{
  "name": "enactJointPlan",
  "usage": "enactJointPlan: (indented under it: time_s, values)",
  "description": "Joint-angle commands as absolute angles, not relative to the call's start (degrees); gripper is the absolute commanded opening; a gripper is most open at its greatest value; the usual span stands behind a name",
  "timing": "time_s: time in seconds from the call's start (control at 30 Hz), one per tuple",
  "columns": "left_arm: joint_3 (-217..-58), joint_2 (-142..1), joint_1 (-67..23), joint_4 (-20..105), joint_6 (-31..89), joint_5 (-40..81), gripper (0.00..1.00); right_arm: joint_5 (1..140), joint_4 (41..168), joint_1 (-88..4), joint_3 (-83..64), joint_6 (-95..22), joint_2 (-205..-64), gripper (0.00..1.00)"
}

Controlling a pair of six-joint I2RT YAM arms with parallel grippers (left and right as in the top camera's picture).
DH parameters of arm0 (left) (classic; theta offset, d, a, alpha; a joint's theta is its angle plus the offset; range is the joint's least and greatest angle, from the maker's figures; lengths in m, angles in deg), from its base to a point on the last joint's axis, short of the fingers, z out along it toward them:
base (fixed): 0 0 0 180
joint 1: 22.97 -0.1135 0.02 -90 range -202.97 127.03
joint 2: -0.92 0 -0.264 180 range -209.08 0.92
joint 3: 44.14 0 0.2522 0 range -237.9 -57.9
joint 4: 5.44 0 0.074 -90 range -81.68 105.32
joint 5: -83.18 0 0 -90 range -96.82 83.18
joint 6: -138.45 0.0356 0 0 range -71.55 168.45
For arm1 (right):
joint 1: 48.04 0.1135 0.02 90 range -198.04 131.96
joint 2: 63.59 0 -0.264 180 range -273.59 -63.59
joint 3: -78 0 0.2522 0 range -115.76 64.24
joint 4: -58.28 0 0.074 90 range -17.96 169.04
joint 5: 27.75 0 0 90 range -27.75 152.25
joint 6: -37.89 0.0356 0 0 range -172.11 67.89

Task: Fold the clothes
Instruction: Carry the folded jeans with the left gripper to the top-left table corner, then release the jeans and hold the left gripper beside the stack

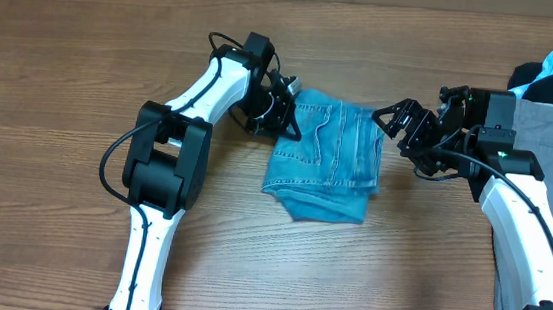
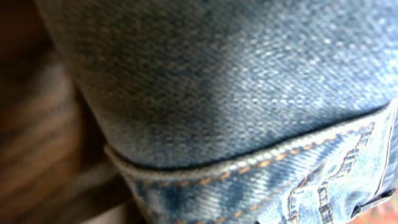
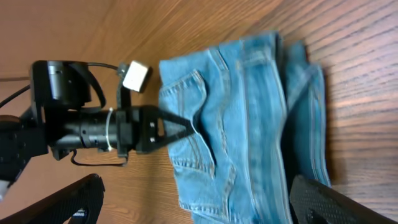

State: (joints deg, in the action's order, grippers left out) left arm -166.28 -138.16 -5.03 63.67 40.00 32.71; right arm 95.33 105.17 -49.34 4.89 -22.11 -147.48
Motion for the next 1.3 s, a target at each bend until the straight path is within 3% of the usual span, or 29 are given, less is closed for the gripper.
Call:
enactJointPlan:
  time_s: [0.0, 0.2, 0.4, 0.6, 0.7, 0.93, 1.27]
  values:
    - [-165.8, -141.2, -10.7, 60.6, 29.5, 18.4, 0.07, 93.2, 106.2, -49.3, 4.3, -22.1, -147.8, 1.0]
    - [-165.8, -141.2, -23.8, 57.1, 21.1, 13.7, 0.09, 91.2, 107.5, -49.3, 4.3, -22.3, -147.8, 1.0]
    - [-165.8, -141.2, -40.7, 49.3, 14.3, 10.6, 0.22, 91.2, 107.3, -49.3, 4.3, -22.3, -147.8, 1.0]
    - [-165.8, -141.2, -53.3, 44.3, 6.4, 10.5, 0.23, 91.2, 107.2, -49.3, 4.3, -22.3, -147.8, 1.0]
    - [-165.8, -141.3, -58.0, 39.9, 5.6, 10.5, 0.29, 91.2, 107.1, -49.3, 4.3, -22.3, -147.8, 1.0]
    - [-165.7, -141.3, -60.1, 38.2, 0.3, 7.1, 0.25, 91.2, 107.1, -49.3, 4.3, -22.3, -147.8, 1.0]
    - [-165.7, -141.3, -52.1, 31.6, -9.5, -2.9, 0.39, 91.2, 108.8, -49.3, 4.3, -22.2, -147.8, 1.0]
